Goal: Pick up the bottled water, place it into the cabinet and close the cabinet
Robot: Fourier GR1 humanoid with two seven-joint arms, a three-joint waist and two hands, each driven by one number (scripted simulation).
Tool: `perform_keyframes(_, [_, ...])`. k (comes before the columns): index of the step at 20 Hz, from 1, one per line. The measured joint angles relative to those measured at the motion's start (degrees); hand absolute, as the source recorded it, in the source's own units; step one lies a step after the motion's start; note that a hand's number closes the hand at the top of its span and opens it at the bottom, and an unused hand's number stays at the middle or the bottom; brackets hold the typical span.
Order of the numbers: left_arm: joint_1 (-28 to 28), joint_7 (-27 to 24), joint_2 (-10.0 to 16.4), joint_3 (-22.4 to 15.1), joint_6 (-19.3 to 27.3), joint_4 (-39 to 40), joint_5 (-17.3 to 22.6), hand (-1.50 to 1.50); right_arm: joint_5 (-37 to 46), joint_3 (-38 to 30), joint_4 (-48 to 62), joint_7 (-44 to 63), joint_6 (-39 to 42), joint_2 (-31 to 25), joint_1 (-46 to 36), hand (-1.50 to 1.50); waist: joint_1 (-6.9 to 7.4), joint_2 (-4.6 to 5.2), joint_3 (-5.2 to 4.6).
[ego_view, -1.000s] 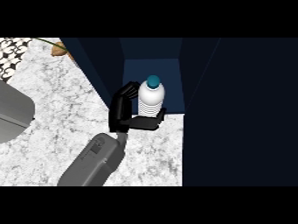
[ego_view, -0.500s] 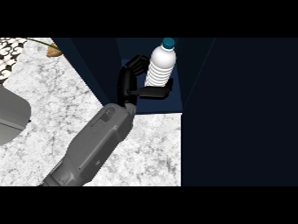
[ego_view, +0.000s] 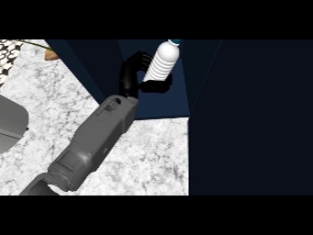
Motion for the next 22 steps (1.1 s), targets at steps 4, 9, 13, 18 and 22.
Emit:
perform_keyframes(4, [-2.5,-1.6,0.5,3.5,1.2,5.1,1.0,1.5,-0.3,-0.2,0.4,-0.8,1.1,0.0,0.6,-1.5,-0.63,0.29,-0.04])
perform_keyframes(9, [-4.4,-4.3,1.6,6.1,1.2,10.0,1.3,-1.5,-0.7,-0.2,0.6,-0.9,1.6,0.0,0.0,-1.5,-1.12,0.64,-0.07])
perform_keyframes(13, [-6.4,-6.3,1.9,5.8,3.5,13.4,-0.4,-1.5,-0.9,-0.2,0.9,-1.2,2.3,-0.2,-0.1,-1.5,-1.73,0.82,-0.07])
perform_keyframes(18, [-8.7,-8.0,1.9,5.5,6.2,16.3,-2.0,-1.5,-1.3,-0.8,1.1,-1.4,2.7,-0.3,-0.5,-1.5,-1.99,0.98,-0.07])
perform_keyframes(22, [-10.0,-8.2,2.6,6.1,5.2,17.6,-2.0,-1.5,-1.5,-0.7,1.3,-1.2,3.4,-0.6,-0.8,-1.5,-2.22,1.16,-0.09])
